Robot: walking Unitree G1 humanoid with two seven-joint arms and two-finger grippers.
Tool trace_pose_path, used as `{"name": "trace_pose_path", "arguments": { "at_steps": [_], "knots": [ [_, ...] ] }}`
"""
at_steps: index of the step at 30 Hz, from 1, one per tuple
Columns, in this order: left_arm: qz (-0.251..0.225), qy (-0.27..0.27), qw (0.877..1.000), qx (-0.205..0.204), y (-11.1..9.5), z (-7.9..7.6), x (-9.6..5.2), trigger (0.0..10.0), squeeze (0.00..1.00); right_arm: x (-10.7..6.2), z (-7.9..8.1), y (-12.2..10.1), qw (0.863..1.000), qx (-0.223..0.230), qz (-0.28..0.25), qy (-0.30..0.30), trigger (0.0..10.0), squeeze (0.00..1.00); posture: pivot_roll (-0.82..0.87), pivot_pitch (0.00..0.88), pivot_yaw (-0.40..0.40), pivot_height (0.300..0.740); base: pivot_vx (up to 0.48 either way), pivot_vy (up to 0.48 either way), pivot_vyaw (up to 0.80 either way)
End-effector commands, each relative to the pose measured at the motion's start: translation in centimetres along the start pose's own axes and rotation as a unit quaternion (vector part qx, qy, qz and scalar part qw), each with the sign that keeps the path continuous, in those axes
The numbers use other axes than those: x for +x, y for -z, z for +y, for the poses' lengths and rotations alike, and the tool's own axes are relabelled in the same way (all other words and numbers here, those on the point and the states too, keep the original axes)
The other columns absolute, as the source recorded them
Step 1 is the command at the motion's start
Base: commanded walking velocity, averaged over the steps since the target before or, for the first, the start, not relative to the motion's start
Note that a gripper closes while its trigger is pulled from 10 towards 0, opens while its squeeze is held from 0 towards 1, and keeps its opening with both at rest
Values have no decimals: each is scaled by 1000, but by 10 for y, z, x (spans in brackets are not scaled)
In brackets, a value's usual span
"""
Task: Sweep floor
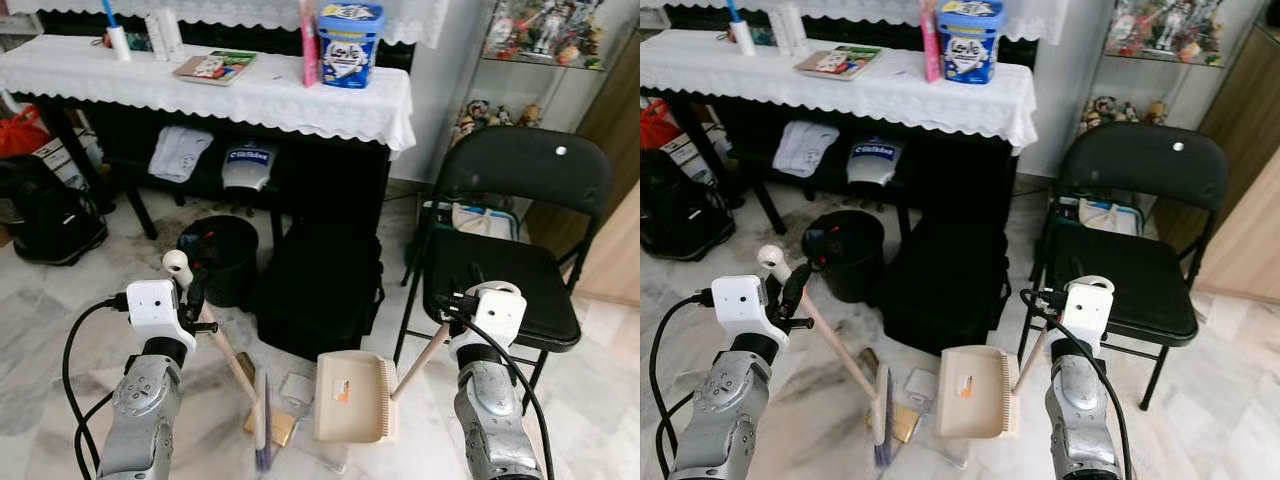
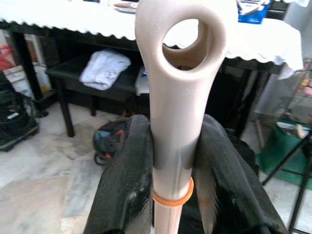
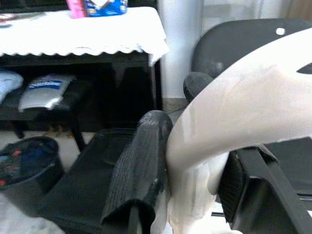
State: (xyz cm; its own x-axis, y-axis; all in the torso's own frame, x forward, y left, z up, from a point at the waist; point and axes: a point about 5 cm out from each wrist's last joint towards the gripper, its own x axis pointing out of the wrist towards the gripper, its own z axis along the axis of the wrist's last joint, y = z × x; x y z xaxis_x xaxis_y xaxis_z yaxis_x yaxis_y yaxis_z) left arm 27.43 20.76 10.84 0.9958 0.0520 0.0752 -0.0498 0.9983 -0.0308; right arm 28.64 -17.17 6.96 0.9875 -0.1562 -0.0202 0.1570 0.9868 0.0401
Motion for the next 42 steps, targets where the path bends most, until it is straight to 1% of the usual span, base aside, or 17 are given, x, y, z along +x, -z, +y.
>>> {"name": "trace_pose_path", "arguments": {
  "at_steps": [1, 4, 8, 19, 24, 27, 31, 35, 36, 37, 40, 42],
  "knots": [
    [-19, 5, 1000, 2, -6, -3, 4, 10000, 0, 3, -4, -7, 1000, 2, -20, 7, 10000, 0, 10, 0, 13, 740, 0, 356, 0],
    [-20, 5, 1000, 2, -7, -3, 4, 10000, 0, 4, -4, -7, 1000, 4, -20, 9, 10000, 0, 11, 0, 14, 740, 0, 356, 0],
    [-21, 6, 1000, 3, -7, -3, 5, 10000, 0, 4, -3, -8, 1000, 5, -20, 9, 10000, 0, 9, 0, 17, 740, 0, 356, -780],
    [-22, 3, 1000, 4, -9, -2, 6, 10000, 0, 5, -4, -10, 1000, 3, -29, 12, 10000, 0, 12, 0, 19, 740, 0, 354, 0],
    [-23, 4, 1000, 5, -9, -2, 6, 10000, 0, 4, -6, -9, 999, -7, -29, 13, 10000, 0, 12, 0, 19, 740, 0, 0, 0],
    [-22, 5, 1000, 6, -8, -2, 5, 10000, 0, 2, -13, -5, 999, -18, -25, 21, 10000, 0, 11, 0, 21, 740, 0, 0, 0],
    [-21, 4, 1000, 7, -8, -1, 5, 10000, 0, 4, -19, -7, 998, -32, -31, 33, 10000, 0, 11, 0, 22, 740, 0, 0, 0],
    [-20, 4, 1000, 8, -8, -1, 5, 10000, 0, 6, -28, -11, 996, -65, -40, 49, 10000, 0, 11, 0, 23, 740, 0, 0, 0],
    [-20, 4, 1000, 8, -8, -1, 5, 10000, 0, 6, -33, -12, 994, -79, -42, 61, 10000, 0, 10, 0, 24, 740, 0, 0, 0],
    [-20, 4, 1000, 8, -8, -1, 5, 10000, 0, 6, -33, -12, 994, -82, -42, 64, 10000, 0, 10, 0, 24, 740, 0, 0, 0],
    [-19, 5, 1000, 7, -7, -1, 5, 10000, 0, 3, -50, -11, 986, -108, -37, 121, 10000, 0, 7, 0, 26, 740, 0, 0, 0],
    [-19, 6, 1000, 7, -7, -1, 5, 10000, 0, 1, -63, -10, 978, -126, -35, 162, 10000, 0, 10, 0, 27, 740, 0, 0, 0]
  ]
}}
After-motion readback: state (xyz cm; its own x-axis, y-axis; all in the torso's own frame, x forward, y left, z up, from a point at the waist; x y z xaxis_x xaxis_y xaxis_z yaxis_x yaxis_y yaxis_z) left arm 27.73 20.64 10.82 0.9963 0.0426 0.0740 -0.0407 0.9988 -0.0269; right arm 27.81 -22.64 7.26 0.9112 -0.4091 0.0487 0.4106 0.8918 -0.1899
